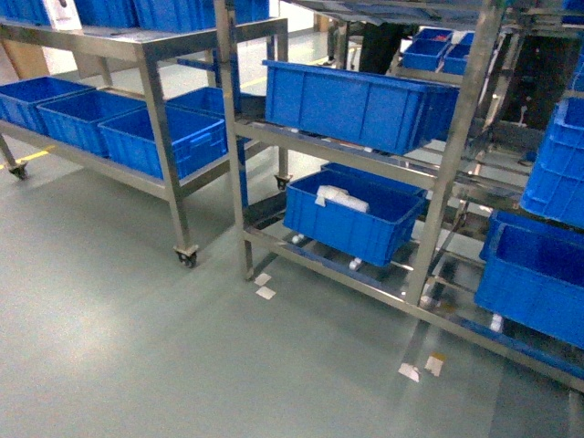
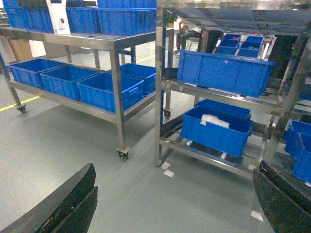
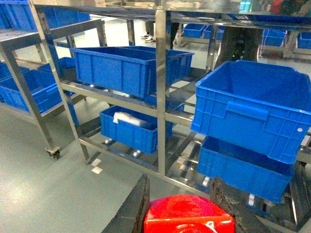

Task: Pick red block from blue box to shelf

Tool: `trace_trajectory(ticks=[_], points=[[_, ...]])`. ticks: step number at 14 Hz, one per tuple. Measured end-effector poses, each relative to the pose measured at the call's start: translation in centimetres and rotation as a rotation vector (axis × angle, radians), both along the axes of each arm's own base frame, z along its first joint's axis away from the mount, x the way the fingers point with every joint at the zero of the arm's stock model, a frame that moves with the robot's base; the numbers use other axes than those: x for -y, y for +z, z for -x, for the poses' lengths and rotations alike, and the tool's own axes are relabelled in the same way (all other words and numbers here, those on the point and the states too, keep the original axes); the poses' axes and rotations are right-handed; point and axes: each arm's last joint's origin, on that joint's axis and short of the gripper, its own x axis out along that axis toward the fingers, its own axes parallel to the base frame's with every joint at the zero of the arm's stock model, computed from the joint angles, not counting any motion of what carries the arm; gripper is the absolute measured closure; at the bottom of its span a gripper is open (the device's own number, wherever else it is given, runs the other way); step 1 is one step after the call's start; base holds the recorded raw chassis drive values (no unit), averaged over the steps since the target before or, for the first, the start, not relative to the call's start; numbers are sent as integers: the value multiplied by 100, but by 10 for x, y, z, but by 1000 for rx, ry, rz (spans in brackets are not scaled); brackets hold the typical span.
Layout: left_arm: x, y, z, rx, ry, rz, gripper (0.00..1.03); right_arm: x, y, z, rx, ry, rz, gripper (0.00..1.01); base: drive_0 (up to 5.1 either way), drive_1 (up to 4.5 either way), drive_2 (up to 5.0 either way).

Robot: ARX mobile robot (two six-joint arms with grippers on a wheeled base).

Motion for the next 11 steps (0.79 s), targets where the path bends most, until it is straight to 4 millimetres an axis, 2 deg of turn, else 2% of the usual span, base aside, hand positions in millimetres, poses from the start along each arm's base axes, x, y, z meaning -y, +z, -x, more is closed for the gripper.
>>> trace_trajectory(ticks=[11], points=[[0, 0, 0, 0, 0, 0, 5, 0, 0, 0, 0, 0, 0, 73, -156, -156, -156]])
